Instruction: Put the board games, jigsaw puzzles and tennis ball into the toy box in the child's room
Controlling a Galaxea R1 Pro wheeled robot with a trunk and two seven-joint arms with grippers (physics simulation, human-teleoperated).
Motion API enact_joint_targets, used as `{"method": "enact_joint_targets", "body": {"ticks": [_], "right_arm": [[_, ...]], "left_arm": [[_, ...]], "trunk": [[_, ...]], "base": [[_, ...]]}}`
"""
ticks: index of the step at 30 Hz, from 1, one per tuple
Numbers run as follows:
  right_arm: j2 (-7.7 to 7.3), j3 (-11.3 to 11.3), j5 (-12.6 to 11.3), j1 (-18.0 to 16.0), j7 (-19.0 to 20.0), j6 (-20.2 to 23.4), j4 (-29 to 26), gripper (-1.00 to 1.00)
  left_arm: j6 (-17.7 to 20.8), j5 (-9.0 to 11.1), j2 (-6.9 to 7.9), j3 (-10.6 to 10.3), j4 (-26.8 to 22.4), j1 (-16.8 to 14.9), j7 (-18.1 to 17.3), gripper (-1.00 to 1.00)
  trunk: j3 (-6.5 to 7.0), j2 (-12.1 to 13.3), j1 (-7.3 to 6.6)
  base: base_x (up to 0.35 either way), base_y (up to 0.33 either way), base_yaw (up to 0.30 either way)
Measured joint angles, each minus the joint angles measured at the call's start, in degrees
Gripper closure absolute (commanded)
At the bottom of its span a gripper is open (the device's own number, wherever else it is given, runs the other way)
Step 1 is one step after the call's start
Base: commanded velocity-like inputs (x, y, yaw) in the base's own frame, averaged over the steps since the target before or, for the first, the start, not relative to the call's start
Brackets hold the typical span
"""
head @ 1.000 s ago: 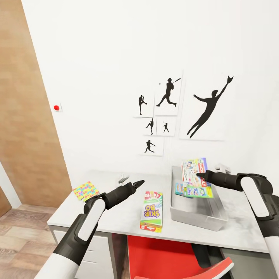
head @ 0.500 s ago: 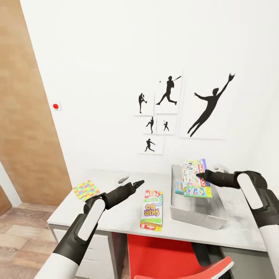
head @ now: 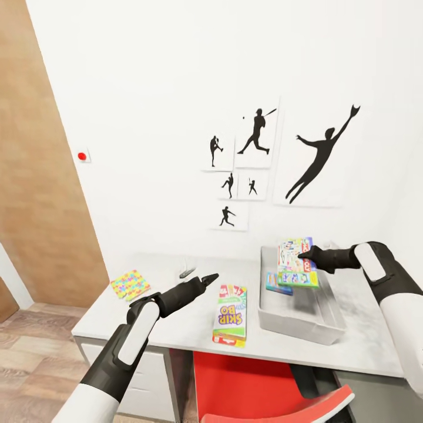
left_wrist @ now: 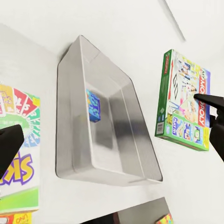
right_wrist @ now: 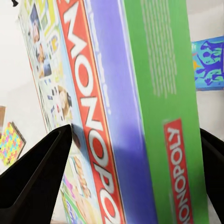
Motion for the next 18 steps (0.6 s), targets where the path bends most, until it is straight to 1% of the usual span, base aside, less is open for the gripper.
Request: {"method": "enact_joint_targets", "body": {"ticks": [5,11,13,15,18], "right_arm": [[0.07,0.05,0.07,-2.14,0.01,0.0,3.28,1.0],[0.14,0.13,-0.01,-2.88,0.83,0.0,5.61,1.0],[0.12,0.25,-0.11,-2.99,2.49,0.0,6.07,1.0],[0.03,0.64,-0.02,-2.98,5.0,0.01,6.36,1.0],[-0.09,2.29,0.13,-2.97,9.23,0.04,6.62,1.0]], "left_arm": [[0.0,0.0,0.06,0.02,0.01,0.0,-0.04,-1.0],[0.0,0.0,0.08,0.02,0.01,0.0,-0.05,-1.0],[0.0,0.0,0.08,0.02,0.01,0.0,-0.05,-1.0],[0.0,0.0,0.08,0.02,0.01,0.0,-0.06,-1.0],[0.04,0.0,0.09,0.02,0.01,0.0,-0.07,-1.0]], "trunk": [[-0.47,0.0,0.0],[-1.04,0.0,0.0],[-1.22,0.0,0.0],[-1.41,0.0,0.0],[-1.69,0.0,0.0]], "base": [[0.0,0.0,0.0],[0.0,0.0,0.0],[0.0,0.0,0.0],[0.0,0.0,0.0],[0.0,0.0,0.0]]}}
